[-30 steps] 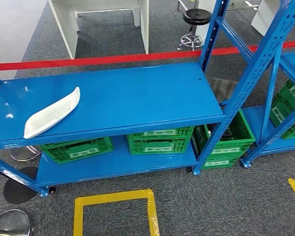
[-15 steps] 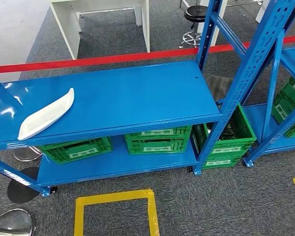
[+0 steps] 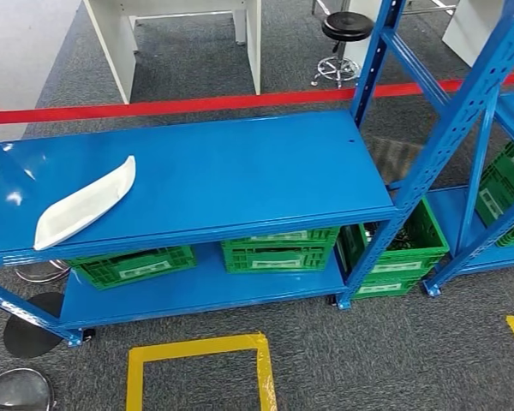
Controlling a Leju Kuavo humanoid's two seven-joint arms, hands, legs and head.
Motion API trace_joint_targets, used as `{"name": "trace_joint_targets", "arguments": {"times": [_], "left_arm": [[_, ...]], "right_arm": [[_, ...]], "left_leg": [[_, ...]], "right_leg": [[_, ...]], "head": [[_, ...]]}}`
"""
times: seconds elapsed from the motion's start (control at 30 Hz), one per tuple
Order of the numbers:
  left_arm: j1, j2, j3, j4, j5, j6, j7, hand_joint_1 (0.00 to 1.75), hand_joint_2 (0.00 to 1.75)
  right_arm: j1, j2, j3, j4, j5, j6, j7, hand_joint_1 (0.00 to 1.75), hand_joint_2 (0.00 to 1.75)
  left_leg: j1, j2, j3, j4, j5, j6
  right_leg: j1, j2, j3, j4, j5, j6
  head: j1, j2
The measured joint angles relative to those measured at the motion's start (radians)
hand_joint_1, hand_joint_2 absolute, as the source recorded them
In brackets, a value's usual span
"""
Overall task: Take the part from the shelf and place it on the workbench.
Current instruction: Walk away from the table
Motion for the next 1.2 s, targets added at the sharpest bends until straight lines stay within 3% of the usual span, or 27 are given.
{"name": "trace_joint_targets", "arguments": {"times": [0.1, 0.13, 0.17, 0.2, 0.27, 0.3, 0.33, 0.43, 0.5, 0.53, 0.6, 0.63, 0.67, 0.7, 0.73, 0.8, 0.87, 0.97, 1.0, 1.1, 1.2], "left_arm": [[-0.002, 0.0, 0.0, 0.0, 0.0, 0.001, 0.0, 0.0, 0.0], [-0.002, -0.001, 0.0, 0.0, 0.0, 0.001, 0.0, 0.0, 0.0], [-0.001, -0.001, 0.0, 0.0, 0.0, 0.0, 0.0, 0.0, 0.0], [0.0, -0.001, 0.0, 0.0, 0.0, 0.0, 0.0, 0.0, 0.0], [0.0, -0.002, 0.0, 0.0, 0.0, 0.0, 0.0, 0.0, 0.0], [0.0, -0.002, 0.0, 0.0, 0.0, 0.0, 0.0, 0.0, 0.0], [-0.001, -0.003, 0.0, 0.0, 0.0, 0.0, 0.0, 0.0, 0.0], [-0.004, -0.002, 0.0, 0.0, 0.0, 0.0, 0.0, 0.0, 0.0], [-0.004, -0.001, 0.0, 0.0, 0.0, 0.0, 0.0, 0.0, 0.0], [-0.004, 0.0, 0.0, 0.001, 0.0, 0.0, 0.0, 0.0, 0.0], [-0.003, 0.0, 0.0, 0.001, 0.0, 0.003, 0.002, 0.0, 0.0], [-0.002, 0.0, 0.0, 0.001, 0.0, 0.004, 0.004, 0.0, 0.0], [-0.001, 0.0, 0.0, 0.001, 0.0, 0.006, 0.007, 0.0, 0.0], [0.0, 0.001, 0.0, 0.001, 0.0, 0.006, 0.01, 0.0, 0.0], [0.001, 0.002, 0.0, 0.001, 0.0, 0.006, 0.011, 0.0, 0.0], [-0.002, 0.003, 0.0, 0.001, 0.0, 0.006, 0.012, 0.0, 0.0], [-0.007, 0.003, 0.0, 0.001, -0.001, 0.006, 0.012, 0.0, 0.0], [-0.007, 0.003, 0.0, 0.001, 0.0, 0.007, 0.014, 0.0, 0.0], [-0.005, 0.003, 0.0, 0.001, 0.0, 0.008, 0.014, 0.0, 0.0], [-0.003, 0.002, 0.0, 0.002, 0.002, 0.008, 0.016, 0.0, 0.0], [-0.003, 0.001, 0.0, 0.002, 0.003, 0.01, 0.016, 0.0, 0.0]], "right_arm": [[0.002, 0.0, 0.0, 0.0, 0.0, 0.001, 0.0, 0.0, 0.0], [0.003, 0.0, 0.0, 0.0, 0.0, 0.001, 0.0, 0.0, 0.0], [0.003, 0.0, 0.0, 0.0, 0.0, 0.001, 0.0, 0.0, 0.0], [0.004, 0.0, 0.0, 0.0, 0.0, 0.001, 0.0, 0.0, 0.0], [0.006, -0.001, 0.0, 0.0, 0.0, 0.001, 0.0, 0.0, 0.0], [0.006, -0.001, 0.0, 0.0, 0.0, 0.001, 0.0, 0.0, 0.0], [0.006, -0.001, 0.0, 0.0, 0.0, 0.001, 0.0, 0.0, 0.0], [0.005, -0.001, 0.0, 0.0, 0.0, 0.001, 0.0, 0.0, 0.0], [0.006, 0.0, 0.0, 0.0, 0.0, 0.001, 0.0, 0.0, 0.0], [0.005, 0.0, 0.0, 0.0, 0.0, 0.001, 0.0, 0.0, 0.0], [0.004, 0.0, 0.0, 0.0, 0.002, 0.002, -0.001, 0.0, 0.0], [0.003, 0.0, 0.0, 0.0, 0.005, 0.003, -0.003, 0.0, 0.0], [0.004, 0.0, 0.0, 0.0, 0.009, 0.004, -0.005, 0.0, 0.0], [0.004, 0.0, 0.0, 0.0, 0.013, 0.007, -0.008, 0.0, 0.0], [0.005, 0.0, 0.0, 0.0, 0.017, 0.009, -0.012, 0.0, 0.0], [0.007, 0.0, 0.0, 0.0, 0.022, 0.014, -0.016, 0.0, 0.0], [0.008, 0.0, 0.0, 0.0, 0.025, 0.018, -0.018, 0.0, 0.0], [0.003, 0.0, 0.0, 0.0, 0.018, 0.017, -0.017, 0.0, 0.0], [0.001, 0.0, 0.0, 0.0, 0.013, 0.015, -0.016, 0.0, 0.0], [-0.002, 0.0, 0.0, 0.0, 0.004, 0.005, -0.015, 0.0, 0.0], [-0.004, 0.0, 0.0, 0.0, 0.003, 0.0, -0.015, 0.0, 0.0]], "left_leg": [[-0.001, 0.001, 0.008, -0.003, -0.007, 0.013], [-0.003, 0.001, 0.012, -0.003, -0.012, 0.015], [-0.004, 0.0, 0.018, -0.003, -0.016, 0.016], [-0.004, -0.001, 0.027, -0.003, -0.022, 0.015], [-0.006, -0.003, 0.045, -0.003, -0.037, 0.01], [-0.008, -0.005, 0.05, -0.002, -0.044, 0.006], [-0.009, -0.005, 0.053, -0.001, -0.049, 0.001], [-0.007, -0.006, 0.059, -0.003, -0.058, -0.015], [-0.005, -0.005, 0.052, 0.026, -0.08, -0.027], [-0.003, -0.004, 0.031, 0.071, -0.103, -0.033], [0.003, -0.003, -0.042, 0.206, -0.157, -0.043], [0.006, -0.003, -0.075, 0.26, -0.169, -0.047], [0.008, -0.003, -0.095, 0.283, -0.162, -0.05], [0.01, -0.001, -0.097, 0.266, -0.133, -0.052], [0.012, 0.005, -0.082, 0.214, -0.088, -0.051], [0.008, 0.042, -0.038, 0.086, -0.013, -0.046], [-0.001, 0.068, -0.018, 0.027, 0.005, -0.033], [-0.005, 0.049, -0.015, 0.02, 0.001, -0.014], [-0.005, 0.043, -0.011, 0.017, 0.002, -0.011], [-0.004, 0.033, -0.004, 0.012, 0.001, -0.009], [-0.008, 0.032, -0.004, 0.013, -0.003, -0.005]], "right_leg": [[0.0, 0.003, -0.112, 0.194, -0.079, 0.006], [0.0, 0.003, -0.147, 0.242, -0.085, 0.007], [0.0, 0.003, -0.164, 0.254, -0.07, 0.006], [0.001, 0.003, -0.16, 0.222, -0.032, 0.004], [0.003, 0.003, -0.112, 0.088, 0.058, -0.004], [0.004, 0.004, -0.087, 0.03, 0.086, -0.01], [0.006, 0.004, -0.071, -0.003, 0.097, -0.016], [0.009, 0.005, -0.059, -0.018, 0.093, -0.033], [0.004, 0.003, -0.047, -0.028, 0.092, -0.044], [0.002, 0.002, -0.041, -0.032, 0.09, -0.049], [0.002, 0.0, -0.032, -0.034, 0.085, -0.055], [0.002, -0.001, -0.029, -0.034, 0.081, -0.056], [0.001, -0.003, -0.024, -0.033, 0.077, -0.056], [0.001, -0.005, -0.018, -0.033, 0.072, -0.055], [0.0, -0.009, -0.009, -0.033, 0.066, -0.052], [0.003, -0.02, 0.003, -0.033, 0.051, -0.041], [0.009, -0.037, 0.009, -0.033, 0.04, -0.028], [0.01, -0.056, 0.021, -0.041, 0.033, -0.011], [0.009, -0.055, 0.024, -0.045, 0.032, -0.016], [0.008, -0.046, 0.03, -0.05, 0.032, -0.052], [0.006, -0.045, 0.031, -0.053, 0.032, -0.055]], "head": [[0.006, 0.0], [0.007, 0.0], [0.007, 0.0], [0.007, 0.0], [0.009, 0.0], [0.01, 0.0], [0.01, 0.0], [0.01, 0.0], [0.005, 0.0], [0.001, 0.0], [-0.005, 0.0], [-0.006, 0.0], [-0.006, 0.0], [-0.007, 0.0], [-0.007, 0.0], [-0.011, 0.0], [-0.012, 0.0], [-0.006, 0.0], [-0.004, 0.0], [0.002, 0.0], [0.004, 0.0]]}}
